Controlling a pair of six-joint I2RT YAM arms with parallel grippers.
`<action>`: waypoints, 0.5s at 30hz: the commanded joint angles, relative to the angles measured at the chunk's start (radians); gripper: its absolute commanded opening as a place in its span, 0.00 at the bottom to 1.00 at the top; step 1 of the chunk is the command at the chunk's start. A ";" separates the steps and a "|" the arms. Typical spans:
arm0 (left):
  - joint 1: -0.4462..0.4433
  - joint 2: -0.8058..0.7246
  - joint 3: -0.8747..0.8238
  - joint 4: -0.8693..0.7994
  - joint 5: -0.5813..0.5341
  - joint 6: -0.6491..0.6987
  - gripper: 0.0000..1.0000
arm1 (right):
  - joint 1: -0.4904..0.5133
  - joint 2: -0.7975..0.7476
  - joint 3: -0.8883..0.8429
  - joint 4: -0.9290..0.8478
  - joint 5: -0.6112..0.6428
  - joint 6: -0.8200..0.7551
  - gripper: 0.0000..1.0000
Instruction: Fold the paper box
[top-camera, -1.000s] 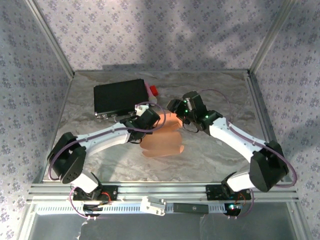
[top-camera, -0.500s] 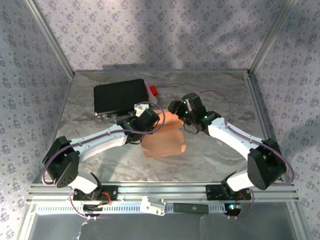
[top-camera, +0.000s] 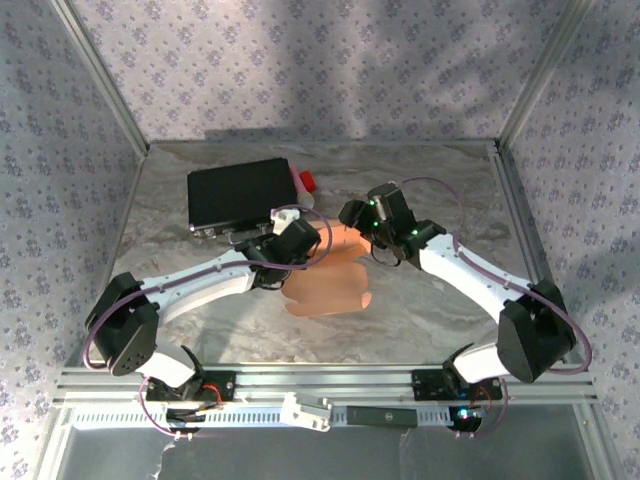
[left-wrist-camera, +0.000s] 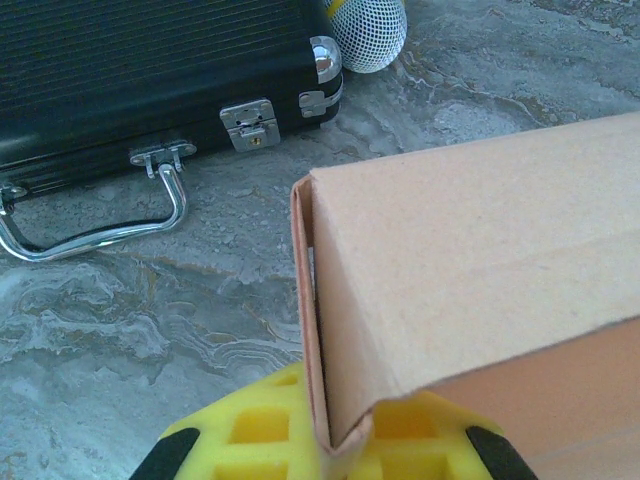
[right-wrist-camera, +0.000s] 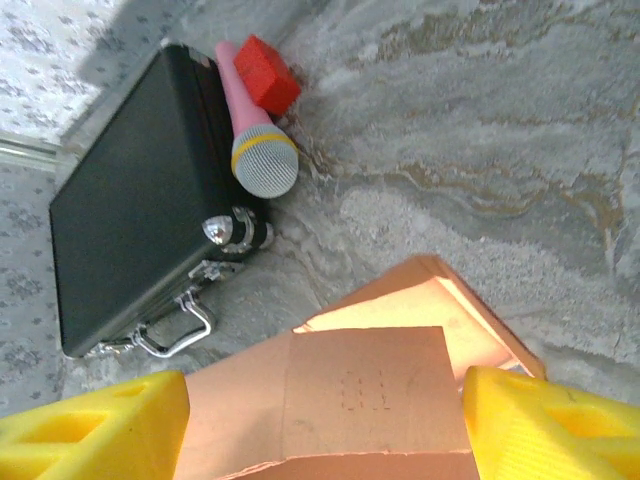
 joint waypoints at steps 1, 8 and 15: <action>-0.009 -0.024 0.007 -0.025 -0.023 0.021 0.00 | -0.019 -0.009 0.018 -0.017 -0.007 -0.055 0.74; -0.014 -0.022 0.018 -0.022 -0.023 0.026 0.00 | -0.023 0.073 0.085 -0.009 -0.087 -0.080 0.73; -0.014 -0.023 0.013 -0.011 -0.027 0.029 0.00 | 0.034 0.070 0.060 0.045 -0.126 -0.034 0.72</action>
